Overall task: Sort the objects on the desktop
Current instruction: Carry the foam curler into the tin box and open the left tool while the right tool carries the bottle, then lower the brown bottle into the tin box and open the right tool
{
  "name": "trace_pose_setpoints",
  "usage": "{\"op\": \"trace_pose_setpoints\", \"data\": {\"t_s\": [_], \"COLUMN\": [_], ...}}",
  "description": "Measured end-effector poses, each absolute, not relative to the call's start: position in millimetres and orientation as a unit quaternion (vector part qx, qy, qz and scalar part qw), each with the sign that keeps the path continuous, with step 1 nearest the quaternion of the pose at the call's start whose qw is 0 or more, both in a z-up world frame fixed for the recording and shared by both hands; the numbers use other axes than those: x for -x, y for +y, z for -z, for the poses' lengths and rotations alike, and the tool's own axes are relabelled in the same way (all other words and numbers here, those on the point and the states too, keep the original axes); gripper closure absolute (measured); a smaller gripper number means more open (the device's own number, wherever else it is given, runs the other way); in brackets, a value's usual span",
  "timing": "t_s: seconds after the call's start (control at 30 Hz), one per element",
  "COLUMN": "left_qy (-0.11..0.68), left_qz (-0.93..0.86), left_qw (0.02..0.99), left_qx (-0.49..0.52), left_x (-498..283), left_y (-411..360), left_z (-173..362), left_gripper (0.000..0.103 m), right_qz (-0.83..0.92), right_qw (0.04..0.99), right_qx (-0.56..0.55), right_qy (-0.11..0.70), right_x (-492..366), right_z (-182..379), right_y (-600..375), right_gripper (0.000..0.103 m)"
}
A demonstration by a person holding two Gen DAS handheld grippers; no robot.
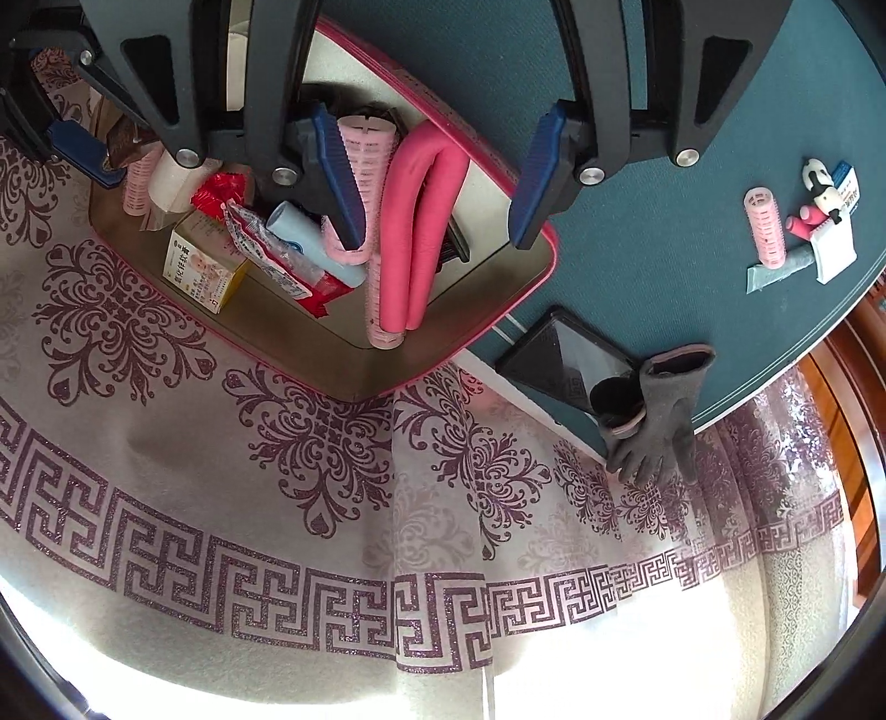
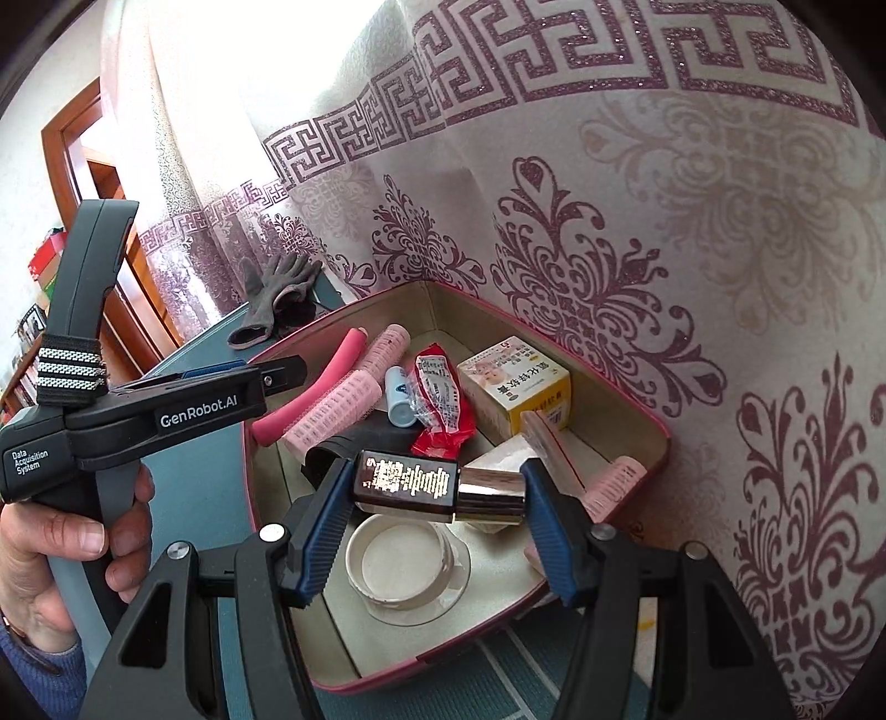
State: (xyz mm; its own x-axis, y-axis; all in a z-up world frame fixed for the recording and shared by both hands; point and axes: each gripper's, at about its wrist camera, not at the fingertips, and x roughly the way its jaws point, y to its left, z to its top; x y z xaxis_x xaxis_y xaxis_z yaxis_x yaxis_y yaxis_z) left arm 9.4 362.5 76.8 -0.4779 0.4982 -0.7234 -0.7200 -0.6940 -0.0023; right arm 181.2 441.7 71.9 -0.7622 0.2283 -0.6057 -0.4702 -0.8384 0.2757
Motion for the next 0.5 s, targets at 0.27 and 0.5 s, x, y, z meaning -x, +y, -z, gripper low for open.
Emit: {"op": "trace_pose_setpoints", "data": {"t_s": [0.27, 0.5], "left_qy": [0.143, 0.148], "left_qz": [-0.849, -0.858], "left_qw": [0.359, 0.352], "left_qx": [0.359, 0.343], "left_x": [-20, -28], "left_y": [344, 331], "left_z": [-80, -86], "left_gripper": [0.025, 0.025], "right_qz": [-0.915, -0.914], "right_qw": [0.191, 0.189], "right_qx": [0.292, 0.295], "right_qy": [0.204, 0.202], "right_x": [-175, -164], "right_z": [-73, -77], "right_y": [441, 445], "right_gripper": [0.038, 0.038]}}
